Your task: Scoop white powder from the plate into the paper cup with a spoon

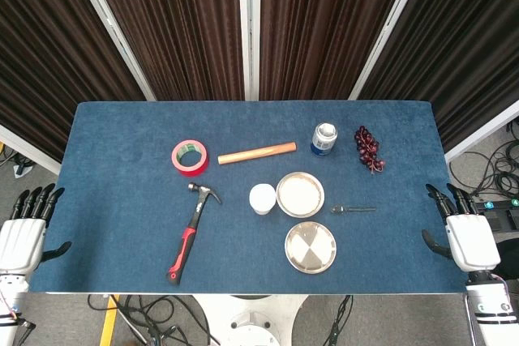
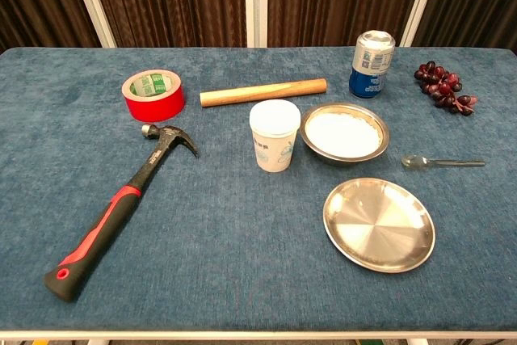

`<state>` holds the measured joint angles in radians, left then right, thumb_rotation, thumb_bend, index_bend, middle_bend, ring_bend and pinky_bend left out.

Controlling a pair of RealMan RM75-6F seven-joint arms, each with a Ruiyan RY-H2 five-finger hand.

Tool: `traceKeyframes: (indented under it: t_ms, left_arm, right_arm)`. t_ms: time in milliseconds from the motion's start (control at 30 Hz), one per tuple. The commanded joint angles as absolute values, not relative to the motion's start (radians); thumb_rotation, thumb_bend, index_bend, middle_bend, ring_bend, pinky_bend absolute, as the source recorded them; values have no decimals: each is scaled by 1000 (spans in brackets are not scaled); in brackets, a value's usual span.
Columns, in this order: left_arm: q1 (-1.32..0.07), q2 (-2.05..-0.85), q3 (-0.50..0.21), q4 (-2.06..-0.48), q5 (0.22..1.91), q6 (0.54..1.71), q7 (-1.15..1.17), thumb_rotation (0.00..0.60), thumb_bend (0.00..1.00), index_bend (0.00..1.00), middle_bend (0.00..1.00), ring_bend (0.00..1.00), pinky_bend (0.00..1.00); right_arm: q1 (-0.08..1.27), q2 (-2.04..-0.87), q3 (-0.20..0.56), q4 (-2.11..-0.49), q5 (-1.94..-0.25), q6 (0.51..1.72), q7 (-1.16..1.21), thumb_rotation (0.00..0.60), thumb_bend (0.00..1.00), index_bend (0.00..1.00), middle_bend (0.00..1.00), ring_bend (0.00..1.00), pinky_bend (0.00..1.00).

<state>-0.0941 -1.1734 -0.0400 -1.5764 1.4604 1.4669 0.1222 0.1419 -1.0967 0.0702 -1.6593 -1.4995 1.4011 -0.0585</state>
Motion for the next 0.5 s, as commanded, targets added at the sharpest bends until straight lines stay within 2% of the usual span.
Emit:
traceKeyframes:
  t_ms: [33, 267, 500]
  left_arm:
    - [-93, -1177, -39, -1577, 1460, 1466, 126, 600, 80, 126, 151, 51, 32]
    - [-90, -1181, -40, -1573, 1466, 1479, 129, 600, 80, 126, 151, 51, 32]
    - [-93, -1184, -43, -1569, 1471, 1480, 125, 600, 79, 127, 151, 51, 32]
  right_arm:
    - [146, -1094, 69, -1662, -1502, 1395, -51, 600, 224, 90, 228, 58, 97]
    - [158, -1094, 67, -1660, -1525, 1394, -37, 600, 224, 116, 243, 58, 99]
    - [220, -1112, 78, -1649, -1537, 1320, -59, 600, 224, 270, 287, 57, 112]
